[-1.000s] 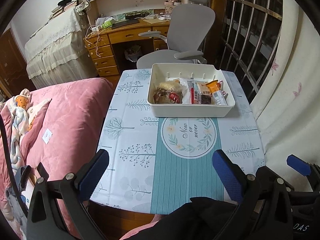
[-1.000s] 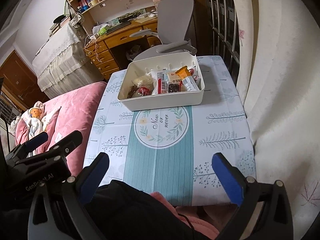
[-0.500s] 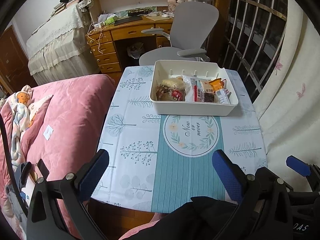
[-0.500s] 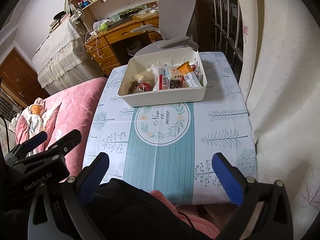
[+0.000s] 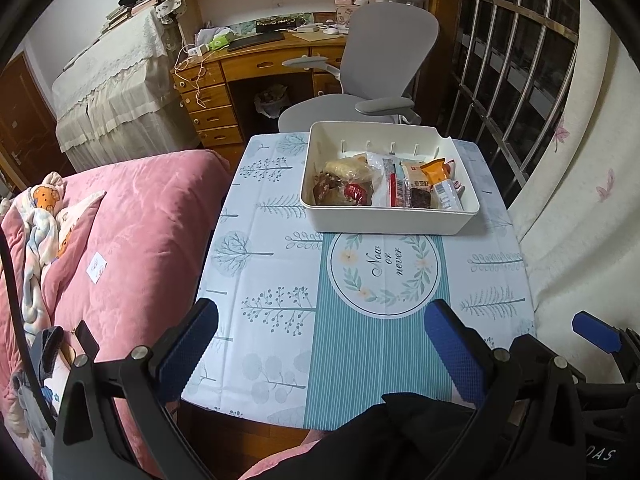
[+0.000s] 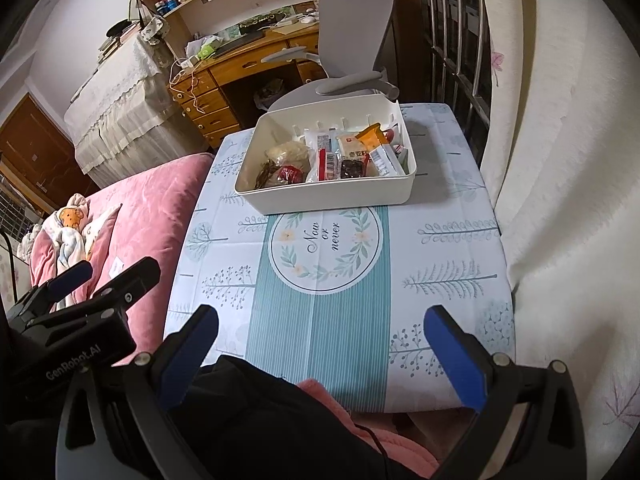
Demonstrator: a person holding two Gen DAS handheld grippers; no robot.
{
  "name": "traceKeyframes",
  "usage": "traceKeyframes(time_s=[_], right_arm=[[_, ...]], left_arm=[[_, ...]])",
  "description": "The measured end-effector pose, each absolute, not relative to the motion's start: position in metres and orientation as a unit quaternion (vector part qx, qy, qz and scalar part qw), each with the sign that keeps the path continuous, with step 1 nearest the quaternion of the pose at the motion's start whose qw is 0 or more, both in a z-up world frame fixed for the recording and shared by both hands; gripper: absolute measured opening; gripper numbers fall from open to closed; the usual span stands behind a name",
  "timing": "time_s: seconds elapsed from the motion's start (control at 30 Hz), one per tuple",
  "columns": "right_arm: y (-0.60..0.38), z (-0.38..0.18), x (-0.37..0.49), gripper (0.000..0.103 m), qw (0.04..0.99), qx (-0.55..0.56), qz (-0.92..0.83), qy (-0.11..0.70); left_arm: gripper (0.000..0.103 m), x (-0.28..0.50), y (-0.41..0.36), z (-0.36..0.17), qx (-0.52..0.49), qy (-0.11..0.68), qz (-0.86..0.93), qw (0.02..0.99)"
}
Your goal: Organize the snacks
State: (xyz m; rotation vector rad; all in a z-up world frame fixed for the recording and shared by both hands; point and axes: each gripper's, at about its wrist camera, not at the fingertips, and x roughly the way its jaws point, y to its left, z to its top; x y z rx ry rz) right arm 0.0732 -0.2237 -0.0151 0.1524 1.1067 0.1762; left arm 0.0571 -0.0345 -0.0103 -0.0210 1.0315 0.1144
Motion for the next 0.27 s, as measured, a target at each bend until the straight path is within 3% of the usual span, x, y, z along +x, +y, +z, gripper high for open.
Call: traceKeyframes(time_s=[0.27], right_arm=[[-0.225, -0.019, 0.085, 0.103, 0.843, 0.074, 0.078, 0.527]], left_arm=[[0.103, 0.071, -0.035, -0.012, -0.008, 0.497, 0.05, 0.867]])
